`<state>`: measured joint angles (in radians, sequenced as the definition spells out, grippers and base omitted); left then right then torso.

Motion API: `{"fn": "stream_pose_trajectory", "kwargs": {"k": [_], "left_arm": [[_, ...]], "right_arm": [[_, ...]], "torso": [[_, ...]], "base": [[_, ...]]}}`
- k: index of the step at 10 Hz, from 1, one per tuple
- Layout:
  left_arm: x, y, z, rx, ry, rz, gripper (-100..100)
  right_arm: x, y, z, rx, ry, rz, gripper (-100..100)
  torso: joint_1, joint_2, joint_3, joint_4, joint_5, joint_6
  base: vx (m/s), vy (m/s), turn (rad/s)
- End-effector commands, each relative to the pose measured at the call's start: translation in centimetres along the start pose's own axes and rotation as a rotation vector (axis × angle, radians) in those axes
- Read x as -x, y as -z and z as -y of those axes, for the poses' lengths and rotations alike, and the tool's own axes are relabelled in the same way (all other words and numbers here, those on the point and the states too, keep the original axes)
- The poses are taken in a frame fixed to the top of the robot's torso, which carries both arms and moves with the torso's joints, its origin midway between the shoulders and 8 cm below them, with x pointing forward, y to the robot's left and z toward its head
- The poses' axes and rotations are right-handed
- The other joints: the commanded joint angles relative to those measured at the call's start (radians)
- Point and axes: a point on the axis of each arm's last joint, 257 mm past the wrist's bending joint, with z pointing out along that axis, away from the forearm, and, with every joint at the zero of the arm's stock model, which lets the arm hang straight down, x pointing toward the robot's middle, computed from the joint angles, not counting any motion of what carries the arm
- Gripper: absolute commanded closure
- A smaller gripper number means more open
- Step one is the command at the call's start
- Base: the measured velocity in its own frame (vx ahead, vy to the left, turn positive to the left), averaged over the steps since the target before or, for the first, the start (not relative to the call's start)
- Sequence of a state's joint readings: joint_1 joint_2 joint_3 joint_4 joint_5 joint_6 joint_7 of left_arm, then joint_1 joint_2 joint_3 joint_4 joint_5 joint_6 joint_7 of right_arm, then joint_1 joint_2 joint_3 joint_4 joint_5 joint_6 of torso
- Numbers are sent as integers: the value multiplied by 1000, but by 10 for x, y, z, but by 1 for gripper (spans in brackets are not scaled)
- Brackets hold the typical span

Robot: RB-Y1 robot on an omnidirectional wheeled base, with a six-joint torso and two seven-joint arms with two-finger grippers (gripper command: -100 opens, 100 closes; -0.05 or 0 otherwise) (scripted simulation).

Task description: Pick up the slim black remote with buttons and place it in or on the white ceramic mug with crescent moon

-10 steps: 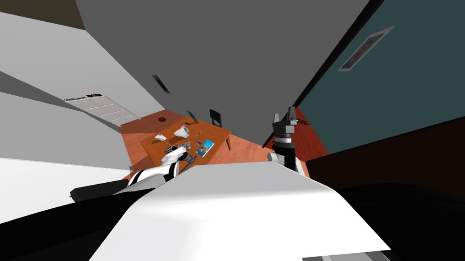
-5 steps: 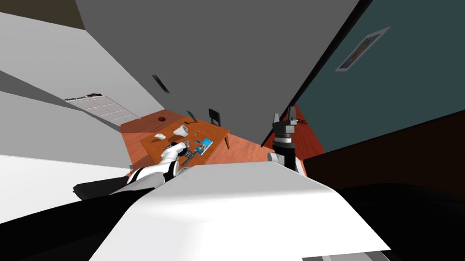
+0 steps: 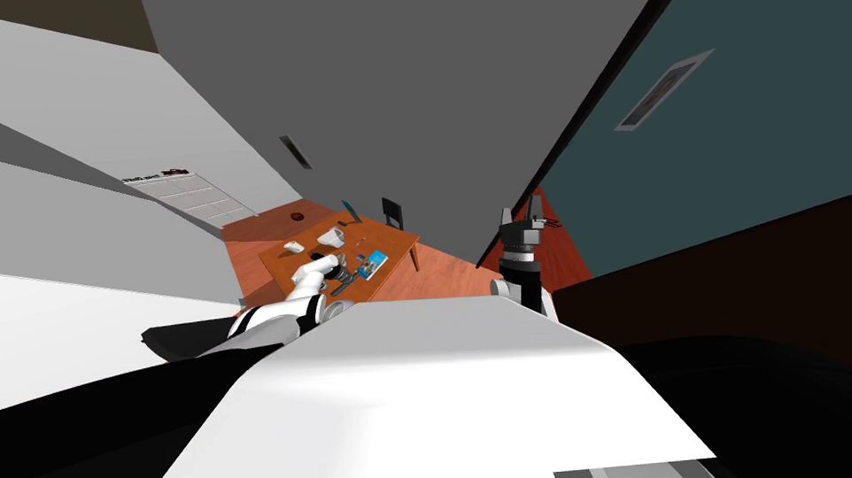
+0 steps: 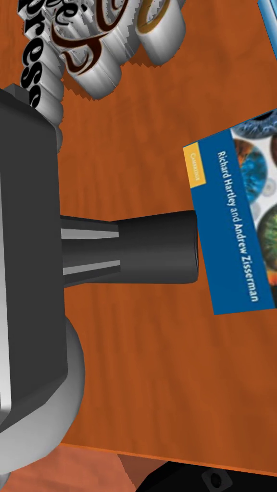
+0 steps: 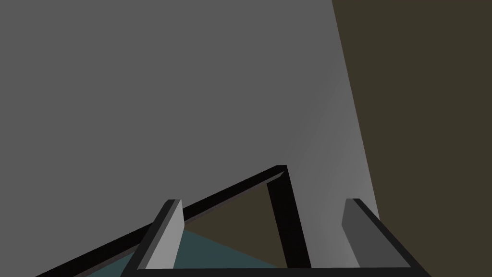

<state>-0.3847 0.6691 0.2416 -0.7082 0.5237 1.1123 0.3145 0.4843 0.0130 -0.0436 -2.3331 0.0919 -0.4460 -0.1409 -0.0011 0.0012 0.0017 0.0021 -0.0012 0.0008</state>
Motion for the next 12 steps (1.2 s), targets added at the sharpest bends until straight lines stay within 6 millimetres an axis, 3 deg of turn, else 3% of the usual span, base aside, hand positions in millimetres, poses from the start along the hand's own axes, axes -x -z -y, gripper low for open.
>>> {"fn": "stream_pose_trajectory", "kwargs": {"k": [1, 2, 3, 6, 8, 12], "left_arm": [[-5, 6, 13, -14, -8, -8, 100], [-5, 6, 13, -14, -8, -8, 100], [-8, 23, 32, -42, -18, -14, 100], [-7, 27, 37, -47, -18, -14, 100], [7, 46, 56, -67, -9, -8, 100], [41, 55, 51, -10, 31, 29, 100]], "right_arm": [[0, 0, 0, 0, 0, 0, 0], [0, 0, 0, 0, 0, 0, 0], [0, 0, 0, 0, 0, 0, 0], [0, 0, 0, 0, 0, 0, 0], [0, 0, 0, 0, 0, 0, 0], [0, 0, 0, 0, 0, 0, 0]], "torso": [[0, 0, 0, 0, 0, 0], [-1, 1, 0, 0, 0, 0], [0, 0, 0, -1, 1, -1], [0, 2, 1, 0, 0, -2], [1, 2, 1, 0, -1, -3], [1, 6, 3, 1, 0, -5]], "base": [[-72, -63, 3], [-40, -42, -3], [-113, -70, 39], [-63, -38, 11], [-82, -50, 54], [-109, -40, 8]]}}
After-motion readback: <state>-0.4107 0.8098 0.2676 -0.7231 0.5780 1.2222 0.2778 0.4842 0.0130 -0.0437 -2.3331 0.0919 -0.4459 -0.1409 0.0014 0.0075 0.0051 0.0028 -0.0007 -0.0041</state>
